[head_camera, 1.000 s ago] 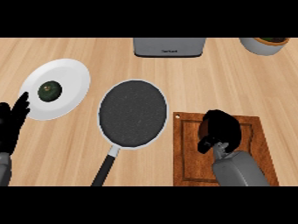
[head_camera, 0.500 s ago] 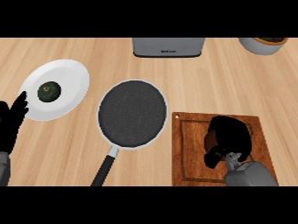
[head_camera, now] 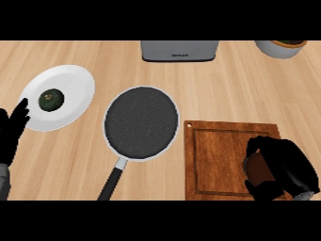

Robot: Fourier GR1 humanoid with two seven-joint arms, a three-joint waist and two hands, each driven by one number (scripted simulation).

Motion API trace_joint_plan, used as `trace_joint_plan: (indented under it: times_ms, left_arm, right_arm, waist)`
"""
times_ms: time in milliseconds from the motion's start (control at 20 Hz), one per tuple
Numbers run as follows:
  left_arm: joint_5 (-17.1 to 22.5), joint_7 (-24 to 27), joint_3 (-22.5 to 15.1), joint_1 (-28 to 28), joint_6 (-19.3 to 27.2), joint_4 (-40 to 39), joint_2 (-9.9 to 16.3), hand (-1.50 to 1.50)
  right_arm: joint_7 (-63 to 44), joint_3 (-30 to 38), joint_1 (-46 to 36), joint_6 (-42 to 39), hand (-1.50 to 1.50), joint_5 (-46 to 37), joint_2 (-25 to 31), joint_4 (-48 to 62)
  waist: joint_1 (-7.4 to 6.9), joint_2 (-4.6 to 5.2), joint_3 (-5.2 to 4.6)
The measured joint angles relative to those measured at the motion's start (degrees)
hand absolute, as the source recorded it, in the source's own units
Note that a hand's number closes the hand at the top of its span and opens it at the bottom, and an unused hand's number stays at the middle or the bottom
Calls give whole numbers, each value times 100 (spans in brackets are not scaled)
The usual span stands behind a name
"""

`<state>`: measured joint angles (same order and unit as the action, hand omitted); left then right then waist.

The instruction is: Pick the cupcake from the cutting board and place it in the pan

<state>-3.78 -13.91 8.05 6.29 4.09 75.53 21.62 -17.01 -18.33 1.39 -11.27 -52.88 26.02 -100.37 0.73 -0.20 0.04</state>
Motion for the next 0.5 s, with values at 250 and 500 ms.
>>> trace_joint_plan:
  times_ms: [250,500]
  left_arm:
    - [-21,-80,-20,-44,11,110,-31,0]
    - [-25,-53,5,-16,-58,82,-56,0]
  right_arm:
    - [584,242,8,809,150,89,-44,-787]
    - [639,214,-155,839,150,233,-328,-1439]
  waist:
    - [-1,-11,1]
    - [-42,4,-3]
